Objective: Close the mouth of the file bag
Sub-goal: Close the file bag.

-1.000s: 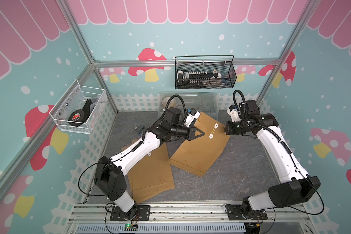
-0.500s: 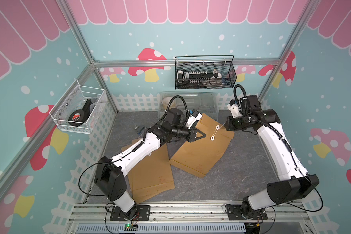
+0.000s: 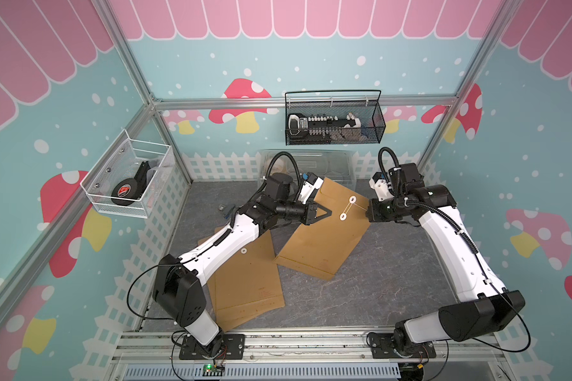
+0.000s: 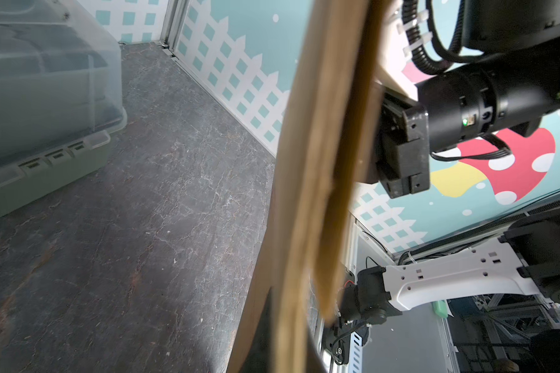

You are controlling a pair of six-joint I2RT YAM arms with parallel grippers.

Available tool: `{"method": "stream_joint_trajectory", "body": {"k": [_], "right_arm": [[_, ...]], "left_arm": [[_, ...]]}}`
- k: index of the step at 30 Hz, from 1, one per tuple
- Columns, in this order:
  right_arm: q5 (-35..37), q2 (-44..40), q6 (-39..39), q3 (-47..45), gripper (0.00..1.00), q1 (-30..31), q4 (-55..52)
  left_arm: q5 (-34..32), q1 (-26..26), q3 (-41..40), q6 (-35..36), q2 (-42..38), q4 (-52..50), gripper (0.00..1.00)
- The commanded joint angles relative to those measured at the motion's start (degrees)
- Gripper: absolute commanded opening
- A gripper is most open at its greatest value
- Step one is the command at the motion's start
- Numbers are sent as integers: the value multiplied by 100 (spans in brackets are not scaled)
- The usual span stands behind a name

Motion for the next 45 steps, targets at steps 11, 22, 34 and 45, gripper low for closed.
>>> {"method": "stream_joint_trajectory", "body": {"k": [11,22,34,45], "right_arm": [[232,491,-193,846,0,-19,-332],[253,724,-236,1649,0,214,-737],[1278,870,-299,2242,0,826,-1387],[467,1156,10,2546,0,1107,-863]], "left_arm": [[582,-257,284,915,-59,-714,0],[215,-257,407,949,115,-850,0],[-579,-251,474,936,271,-895,0],[-514,-305,458,910,250,-853,0]]}}
